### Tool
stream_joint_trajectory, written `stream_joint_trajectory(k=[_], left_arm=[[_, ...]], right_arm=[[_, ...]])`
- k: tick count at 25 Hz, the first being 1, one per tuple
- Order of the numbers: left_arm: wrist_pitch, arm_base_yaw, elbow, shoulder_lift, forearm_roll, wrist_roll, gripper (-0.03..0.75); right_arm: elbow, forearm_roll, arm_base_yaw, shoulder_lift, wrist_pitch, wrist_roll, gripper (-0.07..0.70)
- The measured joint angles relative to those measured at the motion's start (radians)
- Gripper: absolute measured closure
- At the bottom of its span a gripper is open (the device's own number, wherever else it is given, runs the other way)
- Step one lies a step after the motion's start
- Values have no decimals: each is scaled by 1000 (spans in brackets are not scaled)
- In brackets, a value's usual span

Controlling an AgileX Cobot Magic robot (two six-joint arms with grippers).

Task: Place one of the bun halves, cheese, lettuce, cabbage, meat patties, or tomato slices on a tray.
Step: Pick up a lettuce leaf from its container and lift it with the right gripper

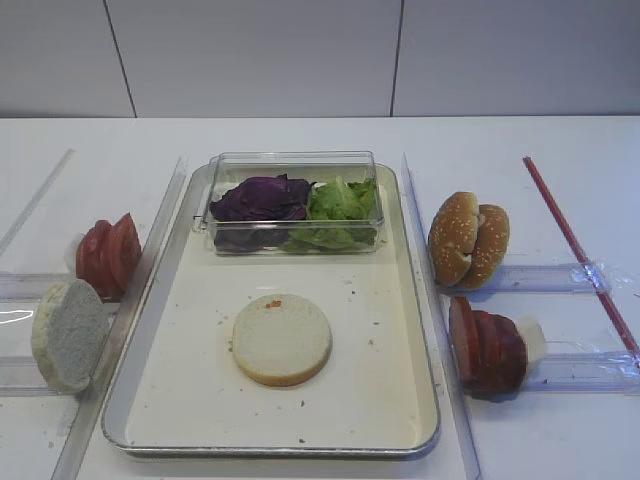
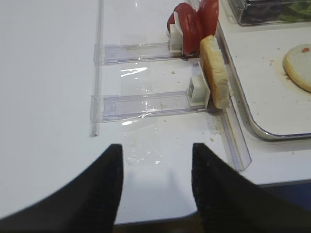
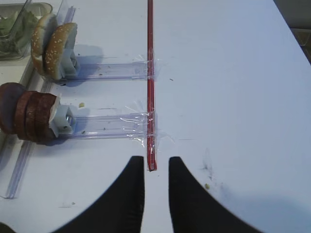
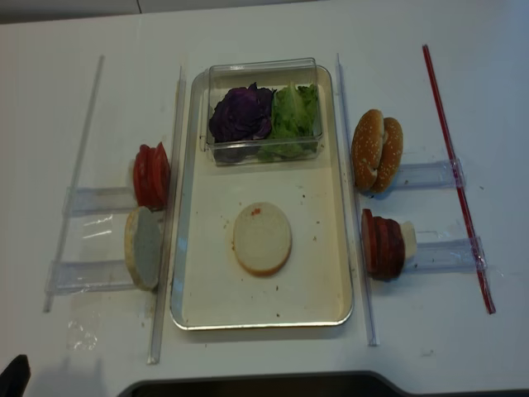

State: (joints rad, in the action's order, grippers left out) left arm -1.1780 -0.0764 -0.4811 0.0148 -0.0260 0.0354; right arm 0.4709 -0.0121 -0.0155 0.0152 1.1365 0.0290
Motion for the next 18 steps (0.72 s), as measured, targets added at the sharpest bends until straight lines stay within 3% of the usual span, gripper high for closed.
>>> stream_joint_trajectory(k=[12, 18], left_arm=[[0, 0, 0, 0, 0, 0, 399], [0, 0, 0, 0, 0, 0, 399]], right_arm=[[0, 0, 0, 0, 0, 23, 451], [81, -5, 0, -138, 23, 39, 216]])
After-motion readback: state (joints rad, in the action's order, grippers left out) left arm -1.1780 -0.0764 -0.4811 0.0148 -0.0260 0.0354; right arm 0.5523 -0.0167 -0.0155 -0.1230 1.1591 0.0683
